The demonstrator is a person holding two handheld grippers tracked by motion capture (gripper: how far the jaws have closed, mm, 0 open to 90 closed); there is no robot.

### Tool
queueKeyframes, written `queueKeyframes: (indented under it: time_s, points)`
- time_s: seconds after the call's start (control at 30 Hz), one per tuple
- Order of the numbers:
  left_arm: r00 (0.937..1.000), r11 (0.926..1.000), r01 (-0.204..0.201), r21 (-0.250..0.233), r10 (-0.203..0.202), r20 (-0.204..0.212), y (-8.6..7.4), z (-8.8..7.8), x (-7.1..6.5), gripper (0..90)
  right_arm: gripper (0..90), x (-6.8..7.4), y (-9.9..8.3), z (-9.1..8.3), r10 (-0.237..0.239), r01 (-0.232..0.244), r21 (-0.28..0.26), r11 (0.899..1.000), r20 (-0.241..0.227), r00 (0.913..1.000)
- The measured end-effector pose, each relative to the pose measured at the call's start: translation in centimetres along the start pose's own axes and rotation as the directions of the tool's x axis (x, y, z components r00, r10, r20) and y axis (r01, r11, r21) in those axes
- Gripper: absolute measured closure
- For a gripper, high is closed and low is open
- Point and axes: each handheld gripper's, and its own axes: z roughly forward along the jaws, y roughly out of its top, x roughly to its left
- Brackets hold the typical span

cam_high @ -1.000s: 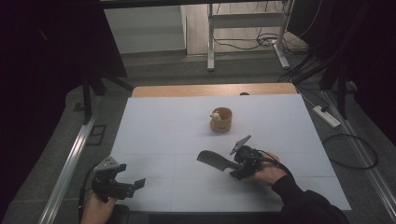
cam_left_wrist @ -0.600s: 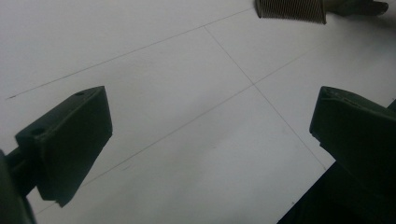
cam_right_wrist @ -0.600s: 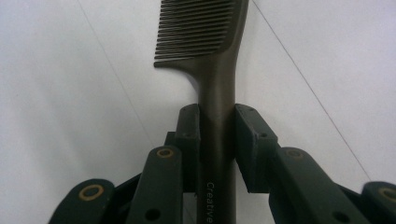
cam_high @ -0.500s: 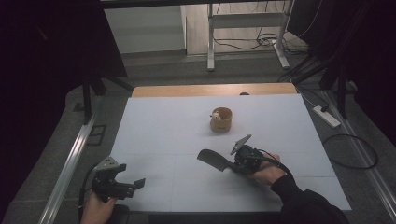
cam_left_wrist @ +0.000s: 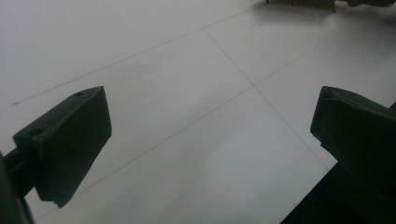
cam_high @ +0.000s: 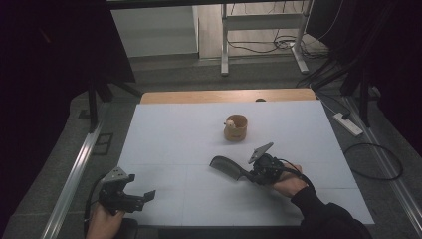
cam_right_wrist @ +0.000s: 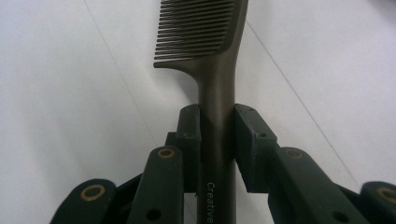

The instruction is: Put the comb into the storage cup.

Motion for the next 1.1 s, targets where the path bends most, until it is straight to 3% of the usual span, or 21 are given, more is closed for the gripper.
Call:
queueKeyframes:
  time_s: [0.33, 0.47, 1.1]
  points:
    - [0.9981, 0.9990, -0.041, -0.018, 0.041, 0.046, 0.8, 0.6, -0.5, 0.0, 72.8, 0.2, -0.4, -1.1, -0.017, 0.017, -0.049, 0.999, -0.004, 0.9998]
    - [0.9964, 0.9986, -0.043, -0.030, 0.045, 0.072, 1.1, 0.9, -0.5, 0.0, 72.8, 0.4, -0.6, -1.5, -0.019, 0.019, -0.057, 0.998, -0.003, 0.9998]
    - [0.9911, 0.9979, -0.048, -0.042, 0.053, 0.122, 3.2, 2.4, -1.0, 0.0, 72.8, 0.9, -1.5, -3.2, -0.032, 0.034, -0.137, 0.990, 0.017, 0.9993]
